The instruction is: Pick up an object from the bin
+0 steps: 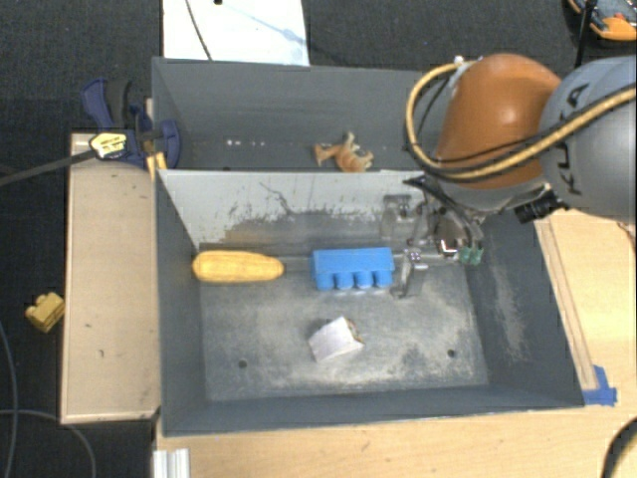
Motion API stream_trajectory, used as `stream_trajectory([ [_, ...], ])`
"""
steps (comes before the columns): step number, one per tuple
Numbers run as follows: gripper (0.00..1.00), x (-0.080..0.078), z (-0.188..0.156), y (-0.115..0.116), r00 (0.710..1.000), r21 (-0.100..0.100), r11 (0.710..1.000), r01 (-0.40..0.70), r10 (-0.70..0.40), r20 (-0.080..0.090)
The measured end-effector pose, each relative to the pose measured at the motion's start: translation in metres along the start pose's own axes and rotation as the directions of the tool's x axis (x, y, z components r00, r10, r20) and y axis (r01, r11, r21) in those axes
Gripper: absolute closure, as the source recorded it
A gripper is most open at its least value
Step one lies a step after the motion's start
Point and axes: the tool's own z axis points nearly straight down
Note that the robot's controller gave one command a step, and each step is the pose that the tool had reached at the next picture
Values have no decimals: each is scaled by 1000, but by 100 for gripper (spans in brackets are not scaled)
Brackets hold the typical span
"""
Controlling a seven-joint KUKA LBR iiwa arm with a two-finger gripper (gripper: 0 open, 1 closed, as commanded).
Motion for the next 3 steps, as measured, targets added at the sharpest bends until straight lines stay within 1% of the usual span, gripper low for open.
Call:
stream_trajectory([
  [1,0,-1,-5,0,1000,0,1000,-1,1,8],
  [2,0,1,-2,2,1000,1,1000,14,-14,8],
  [3,0,-1,3,33,999,1,999,45,-45,9],
])
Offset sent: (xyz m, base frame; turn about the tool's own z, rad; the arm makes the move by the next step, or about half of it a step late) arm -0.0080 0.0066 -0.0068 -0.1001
